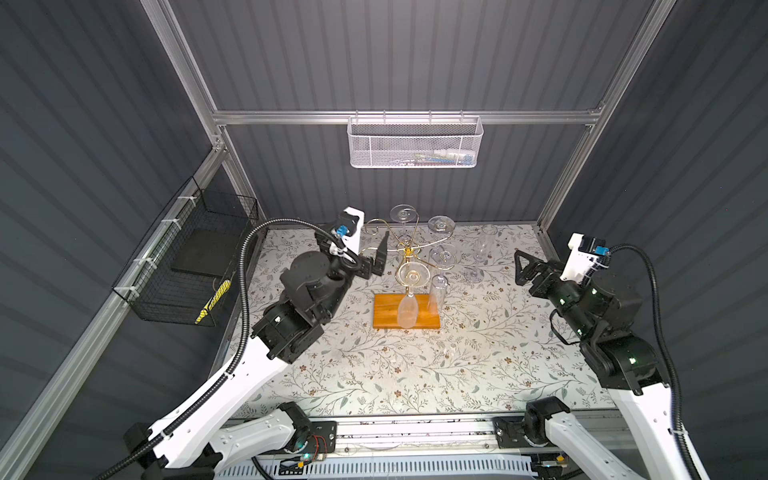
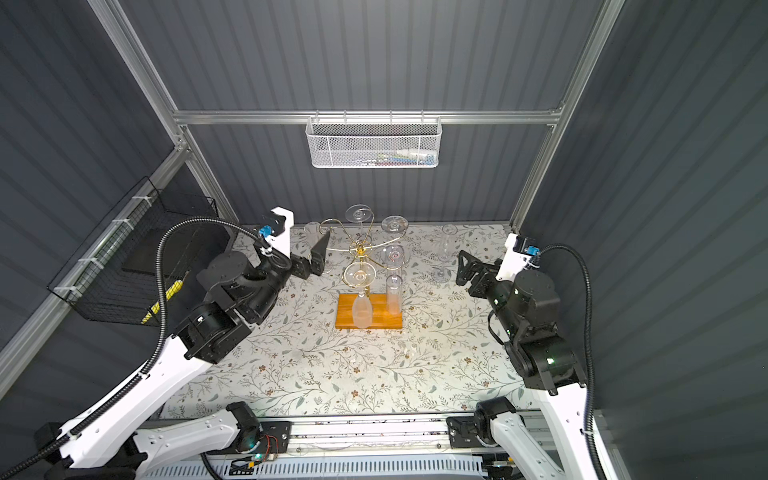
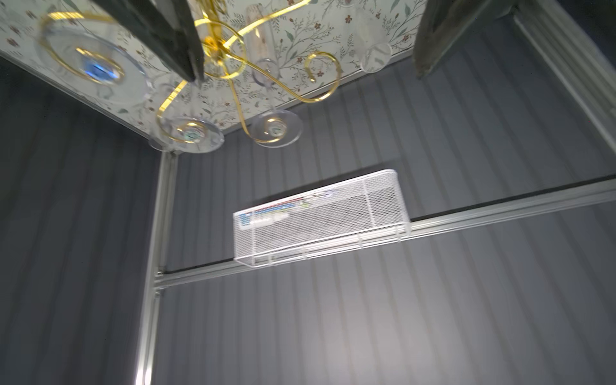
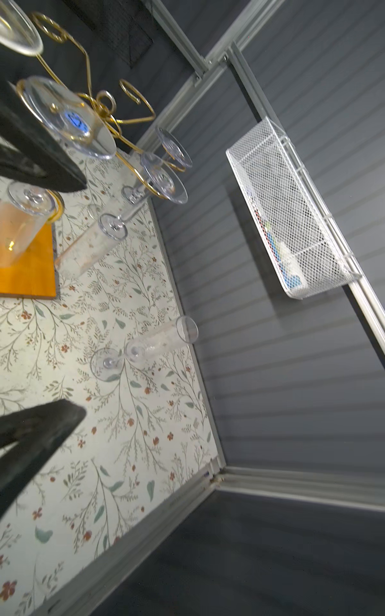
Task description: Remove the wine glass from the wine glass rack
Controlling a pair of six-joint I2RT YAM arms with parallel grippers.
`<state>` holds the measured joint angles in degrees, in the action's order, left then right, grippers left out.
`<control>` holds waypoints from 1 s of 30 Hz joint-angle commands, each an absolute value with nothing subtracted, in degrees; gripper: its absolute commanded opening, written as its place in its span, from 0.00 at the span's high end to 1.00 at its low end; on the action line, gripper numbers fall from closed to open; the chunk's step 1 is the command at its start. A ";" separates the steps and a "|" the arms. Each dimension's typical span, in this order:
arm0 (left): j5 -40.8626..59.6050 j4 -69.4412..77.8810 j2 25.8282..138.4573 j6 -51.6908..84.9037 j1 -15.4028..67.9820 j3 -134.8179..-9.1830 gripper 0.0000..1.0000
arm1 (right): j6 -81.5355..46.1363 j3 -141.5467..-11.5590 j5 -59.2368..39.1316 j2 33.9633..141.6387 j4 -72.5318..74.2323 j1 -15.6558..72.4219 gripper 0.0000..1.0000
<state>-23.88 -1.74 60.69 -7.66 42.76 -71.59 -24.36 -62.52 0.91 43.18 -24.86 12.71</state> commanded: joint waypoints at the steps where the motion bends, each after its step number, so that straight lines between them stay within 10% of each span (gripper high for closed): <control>1: -20.75 -3.35 61.84 -3.37 40.84 -75.41 0.00 | -28.78 -65.61 -7.70 45.52 -27.49 12.74 0.04; 16: -13.48 -20.71 66.48 7.07 34.48 -85.56 0.00 | -48.59 -72.80 -40.32 61.84 -15.93 12.80 0.46; 30: -5.09 -21.44 66.96 13.53 31.20 -83.13 0.00 | -53.17 -68.86 -46.47 66.03 -12.77 12.83 0.57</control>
